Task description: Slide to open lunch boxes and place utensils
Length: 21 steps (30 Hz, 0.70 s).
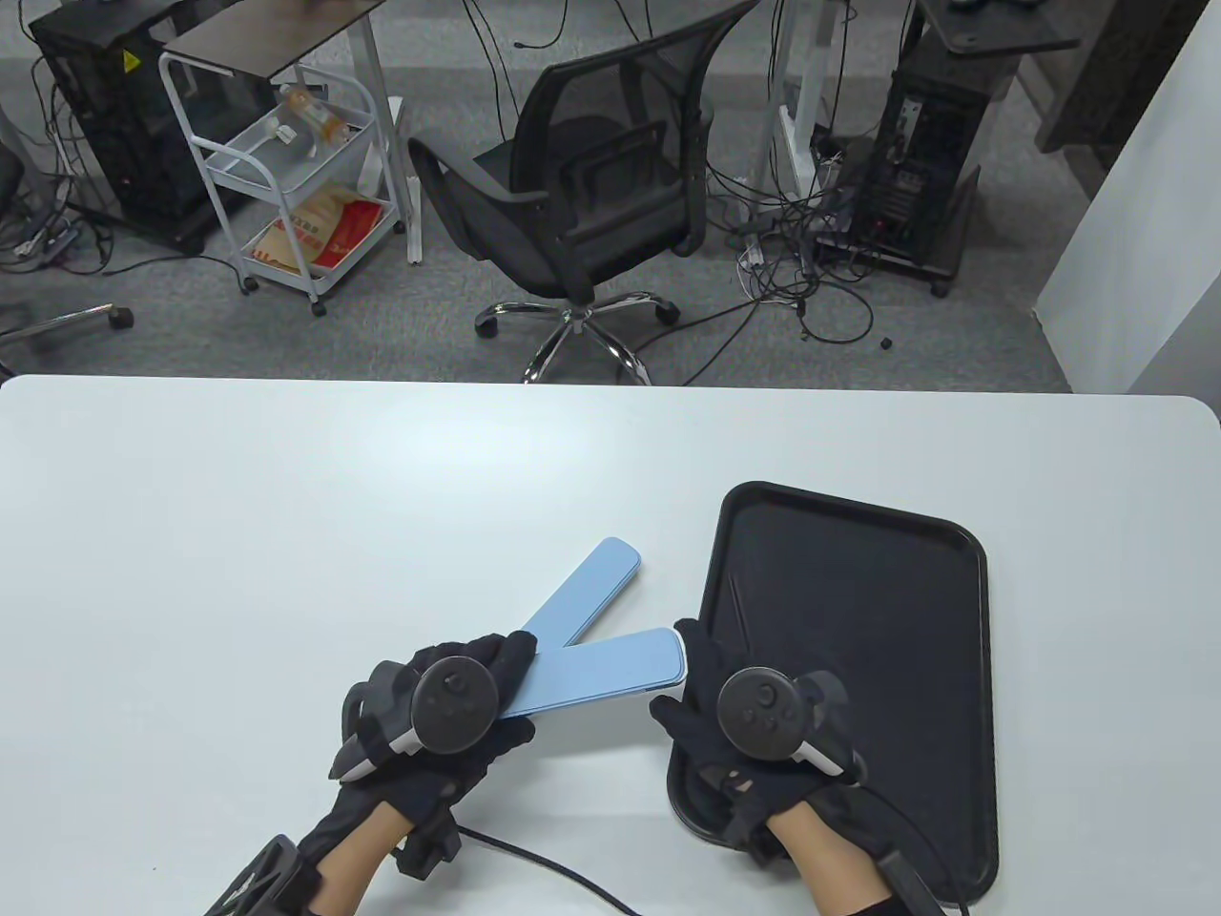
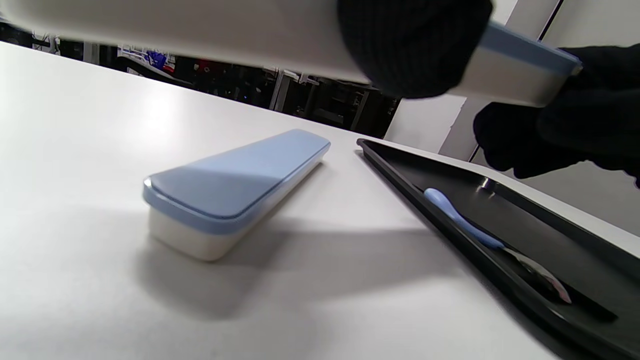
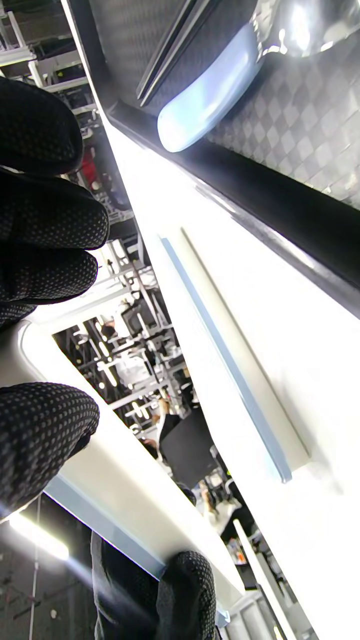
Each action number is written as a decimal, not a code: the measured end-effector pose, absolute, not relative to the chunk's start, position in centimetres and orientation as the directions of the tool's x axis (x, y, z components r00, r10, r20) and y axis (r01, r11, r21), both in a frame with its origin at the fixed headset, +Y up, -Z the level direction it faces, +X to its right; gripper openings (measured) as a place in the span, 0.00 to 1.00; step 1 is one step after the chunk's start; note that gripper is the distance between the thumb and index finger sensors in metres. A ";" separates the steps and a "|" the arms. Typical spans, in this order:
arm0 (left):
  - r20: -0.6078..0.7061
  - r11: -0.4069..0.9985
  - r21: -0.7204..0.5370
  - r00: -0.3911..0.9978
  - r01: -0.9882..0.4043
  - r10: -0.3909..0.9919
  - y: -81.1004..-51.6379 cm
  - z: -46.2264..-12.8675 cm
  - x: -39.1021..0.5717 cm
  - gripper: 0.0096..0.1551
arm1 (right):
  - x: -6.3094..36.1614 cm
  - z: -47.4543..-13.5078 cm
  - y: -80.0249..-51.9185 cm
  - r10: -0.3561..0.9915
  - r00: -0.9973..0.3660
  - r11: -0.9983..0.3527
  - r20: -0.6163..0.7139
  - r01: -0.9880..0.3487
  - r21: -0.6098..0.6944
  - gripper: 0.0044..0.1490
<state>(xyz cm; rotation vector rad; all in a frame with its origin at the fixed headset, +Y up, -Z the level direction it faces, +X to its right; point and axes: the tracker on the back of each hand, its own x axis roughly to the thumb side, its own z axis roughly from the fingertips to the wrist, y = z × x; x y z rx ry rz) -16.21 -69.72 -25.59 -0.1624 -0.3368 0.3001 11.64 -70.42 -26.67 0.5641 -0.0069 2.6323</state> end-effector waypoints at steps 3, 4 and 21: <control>0.292 0.940 -0.205 0.900 -0.273 0.325 -69.7 -25.6 -16.4 0.49 | 11.7 -26.8 -70.5 0.421 -0.812 -0.903 0.404 -0.418 0.099 0.52; 0.293 0.942 -0.199 0.901 -0.271 0.321 -69.7 -25.6 -16.3 0.49 | 11.7 -26.8 -70.5 0.421 -0.813 -0.903 0.403 -0.417 0.101 0.52; 0.095 0.970 -0.101 0.968 -0.221 0.231 -70.0 -27.2 -20.2 0.44 | 14.4 -27.7 -70.7 0.320 -0.885 -0.941 0.339 -0.339 0.001 0.53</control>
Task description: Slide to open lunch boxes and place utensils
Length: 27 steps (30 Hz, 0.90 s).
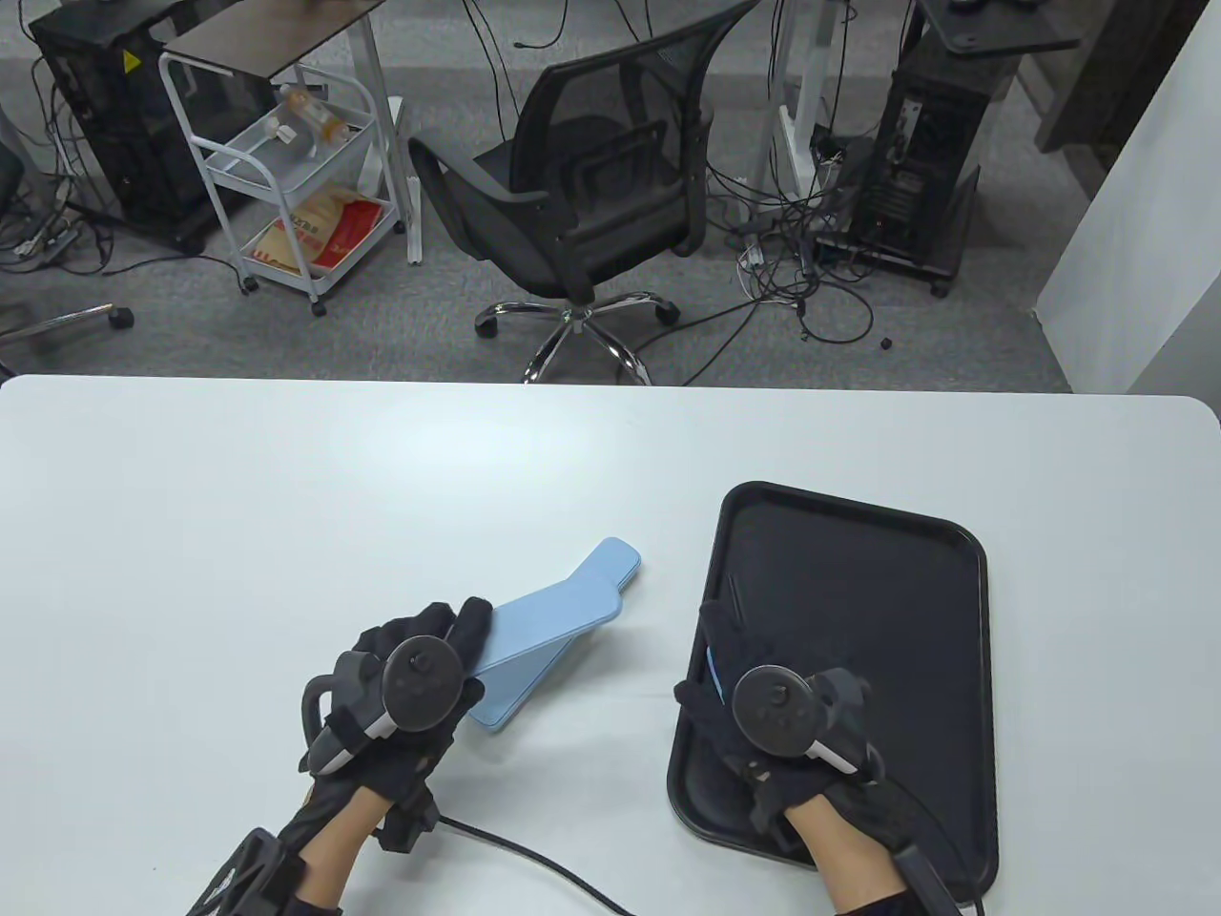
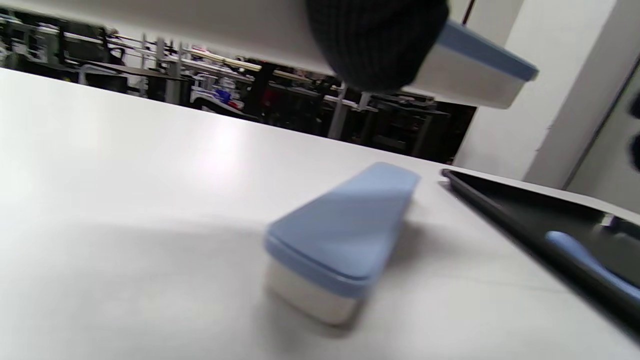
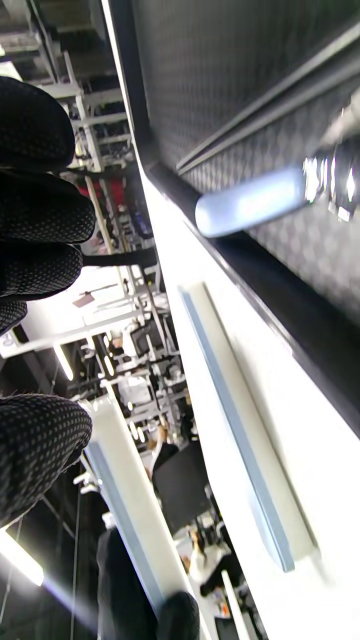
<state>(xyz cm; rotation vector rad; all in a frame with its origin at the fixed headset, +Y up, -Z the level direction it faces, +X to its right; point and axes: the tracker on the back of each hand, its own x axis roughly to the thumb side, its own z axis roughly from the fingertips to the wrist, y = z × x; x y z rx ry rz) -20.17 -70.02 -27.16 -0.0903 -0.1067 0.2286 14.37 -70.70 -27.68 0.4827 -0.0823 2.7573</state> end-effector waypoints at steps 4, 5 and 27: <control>0.000 0.972 -0.079 0.975 -0.221 0.222 -70.6 -28.0 -22.4 0.42 | 16.0 -28.0 -70.4 0.358 -0.888 -0.925 0.289 -0.379 -0.017 0.53; -0.023 0.972 -0.072 0.975 -0.224 0.223 -70.7 -28.2 -22.9 0.42 | 16.3 -28.1 -70.3 0.365 -0.888 -0.922 0.280 -0.387 -0.025 0.53; -0.532 0.890 -0.156 0.796 -0.427 0.289 -76.2 -30.1 -31.5 0.41 | 19.6 -28.7 -69.9 0.461 -0.868 -0.881 0.184 -0.473 -0.021 0.52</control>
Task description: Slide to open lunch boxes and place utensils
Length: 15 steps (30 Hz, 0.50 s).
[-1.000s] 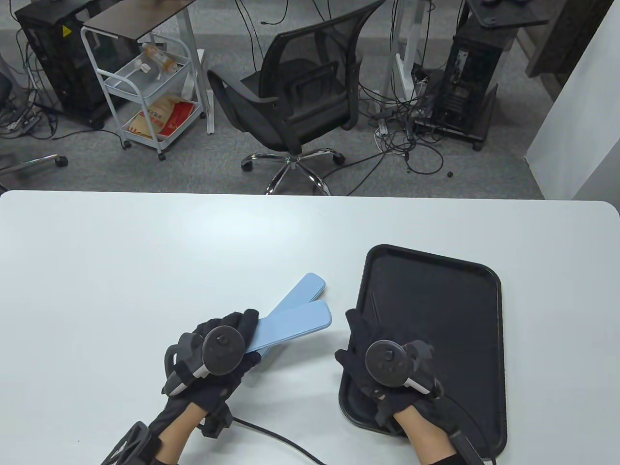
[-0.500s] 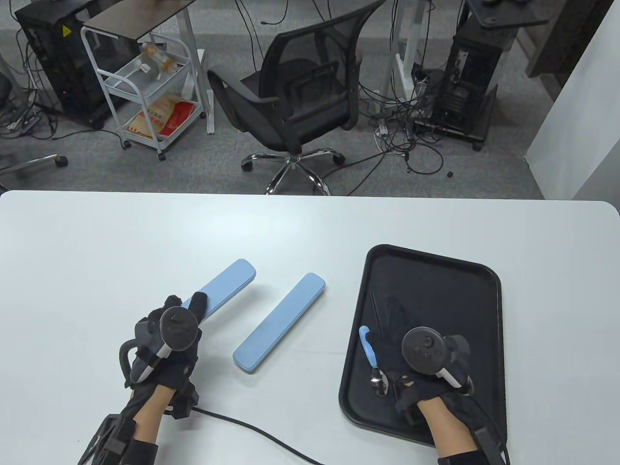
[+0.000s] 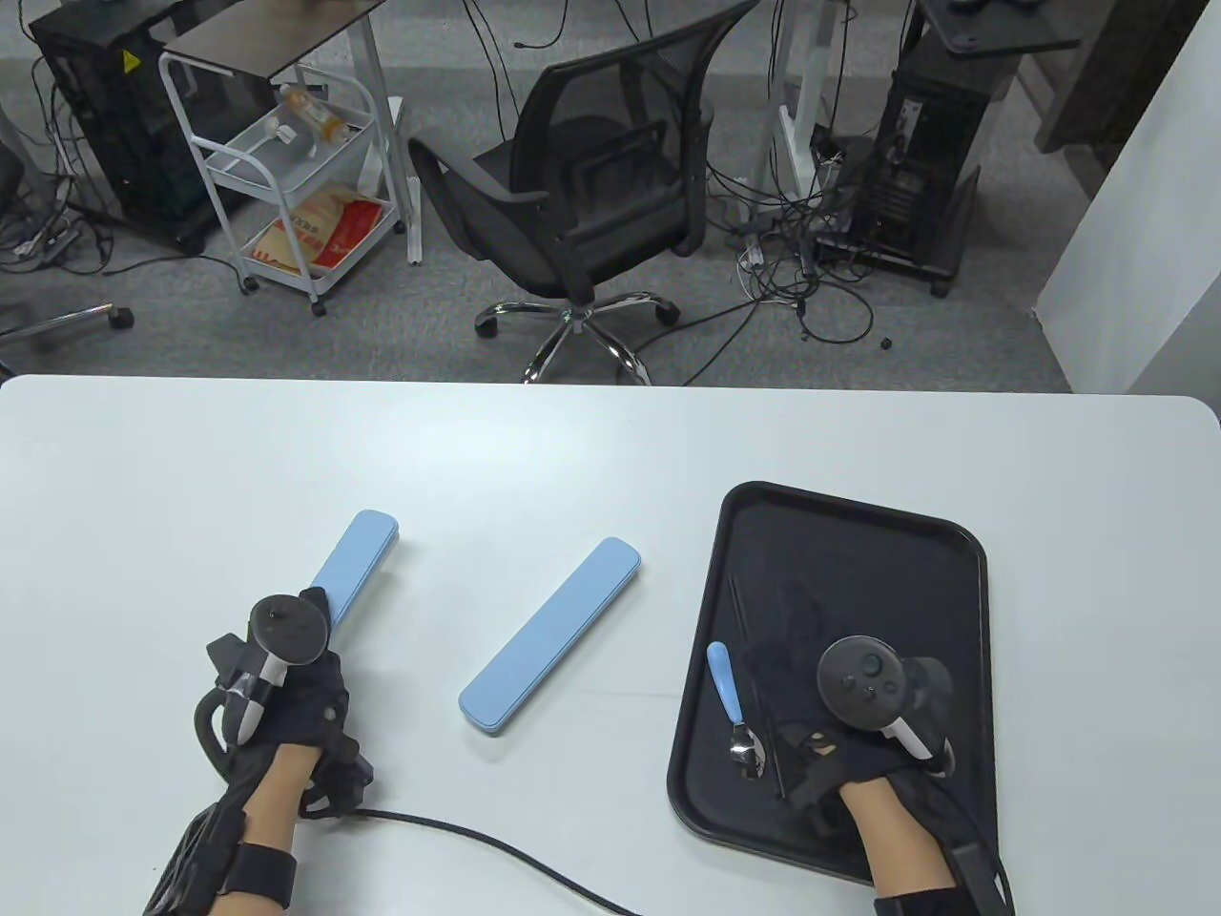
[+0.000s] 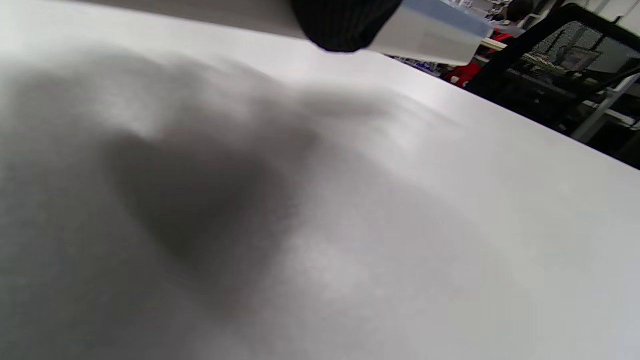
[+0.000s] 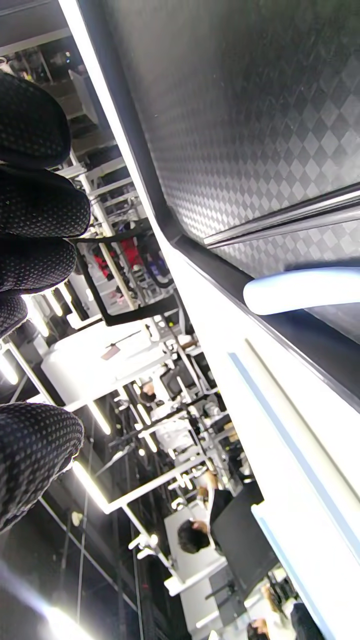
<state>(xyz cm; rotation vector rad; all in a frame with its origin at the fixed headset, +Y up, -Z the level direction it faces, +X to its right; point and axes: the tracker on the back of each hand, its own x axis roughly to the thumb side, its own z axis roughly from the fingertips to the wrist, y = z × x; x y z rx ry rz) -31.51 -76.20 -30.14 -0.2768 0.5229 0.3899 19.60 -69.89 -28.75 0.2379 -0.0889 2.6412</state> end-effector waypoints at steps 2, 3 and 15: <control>-0.566 0.884 -0.181 0.781 -0.431 0.265 -76.7 -30.2 -31.8 0.41 | 19.5 -28.8 -70.0 0.459 -0.870 -0.884 0.180 -0.467 -0.004 0.52; -0.578 0.881 -0.191 0.775 -0.433 0.256 -76.9 -30.2 -31.9 0.41 | 19.5 -28.8 -70.0 0.458 -0.871 -0.885 0.180 -0.465 0.002 0.52; -0.596 0.826 -0.291 0.767 -0.482 0.238 -78.4 -30.1 -32.2 0.43 | 20.0 -29.0 -70.6 0.453 -0.878 -0.891 0.151 -0.454 0.036 0.52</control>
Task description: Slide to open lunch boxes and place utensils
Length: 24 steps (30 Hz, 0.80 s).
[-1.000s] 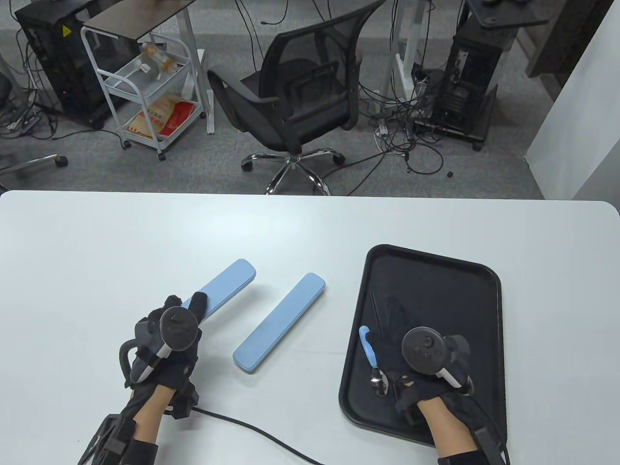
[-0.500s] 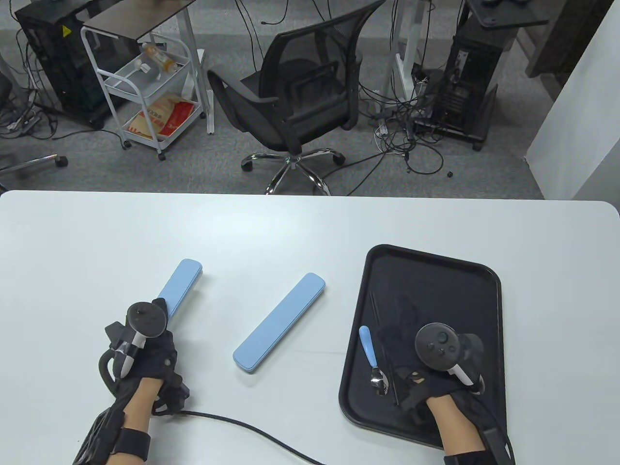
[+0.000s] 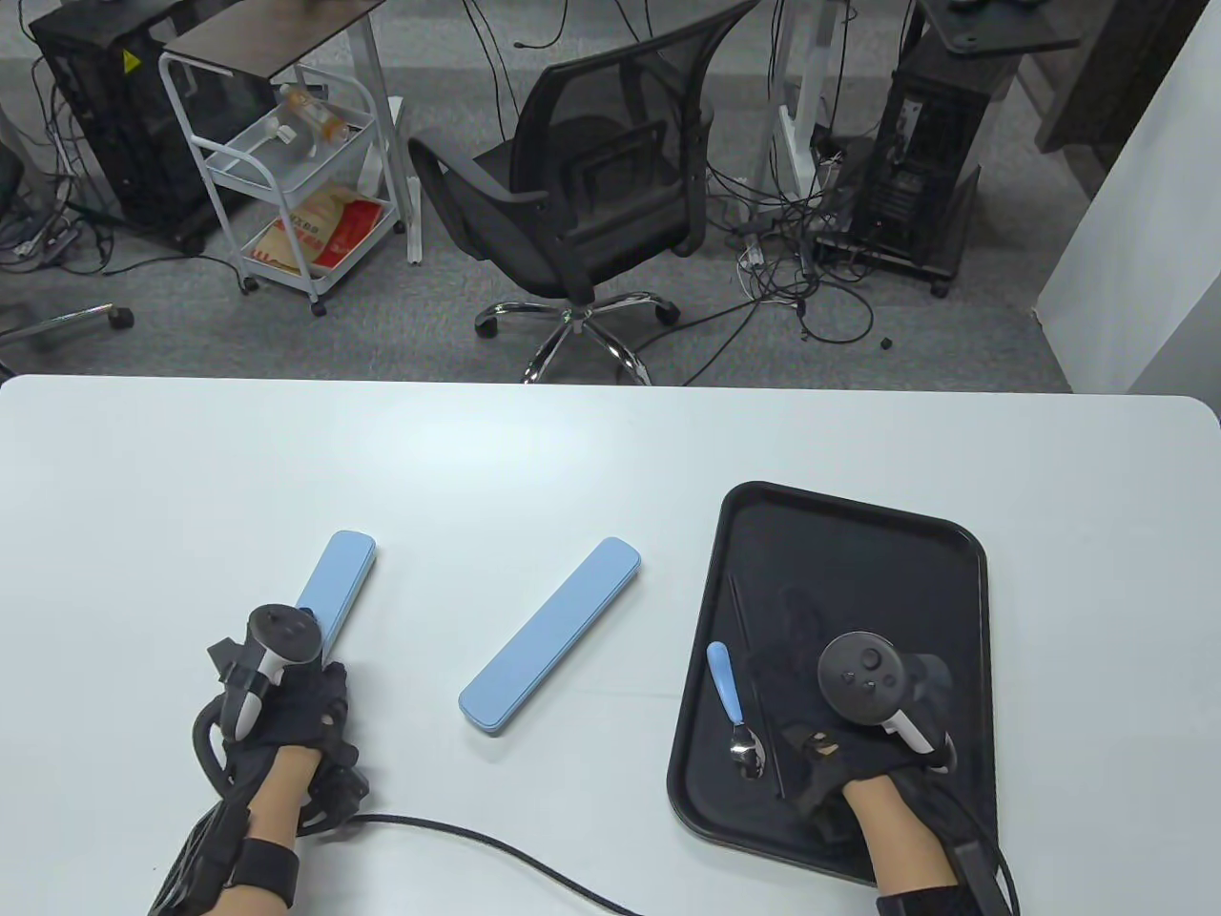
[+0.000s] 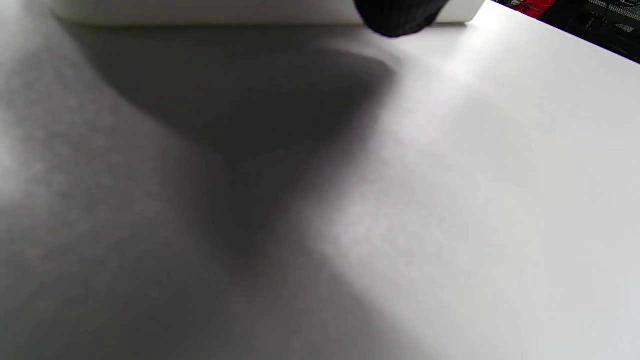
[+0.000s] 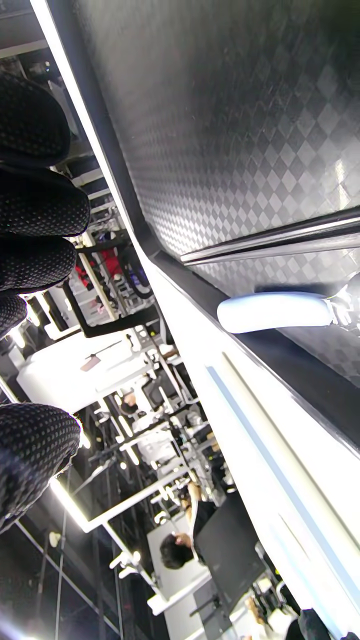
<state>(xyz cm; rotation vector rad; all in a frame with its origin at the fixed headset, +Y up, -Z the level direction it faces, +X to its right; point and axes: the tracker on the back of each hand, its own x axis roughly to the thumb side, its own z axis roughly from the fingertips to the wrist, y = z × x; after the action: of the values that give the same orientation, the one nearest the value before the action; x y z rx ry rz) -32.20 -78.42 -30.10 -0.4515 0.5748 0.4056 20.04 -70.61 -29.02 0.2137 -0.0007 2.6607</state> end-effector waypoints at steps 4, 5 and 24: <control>-0.517 0.882 -0.261 0.828 -0.394 0.217 -77.2 -30.1 -30.7 0.51 | 20.1 -29.0 -70.5 0.453 -0.880 -0.891 0.145 -0.453 0.038 0.52; -0.467 0.905 -0.246 0.861 -0.346 0.202 -76.6 -30.0 -29.8 0.52 | 20.1 -29.0 -70.5 0.455 -0.879 -0.890 0.143 -0.455 0.038 0.52; -0.082 0.828 -0.431 0.929 -0.359 0.360 -73.9 -32.3 -15.2 0.67 | 21.8 -28.9 -70.8 0.521 -0.850 -0.853 0.080 -0.518 0.056 0.52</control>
<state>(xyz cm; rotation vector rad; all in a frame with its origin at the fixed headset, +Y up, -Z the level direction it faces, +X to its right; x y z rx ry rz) -15.16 -73.91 -32.30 -0.4569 -0.0029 0.3817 21.81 -70.78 -28.91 0.1240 0.0438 2.5909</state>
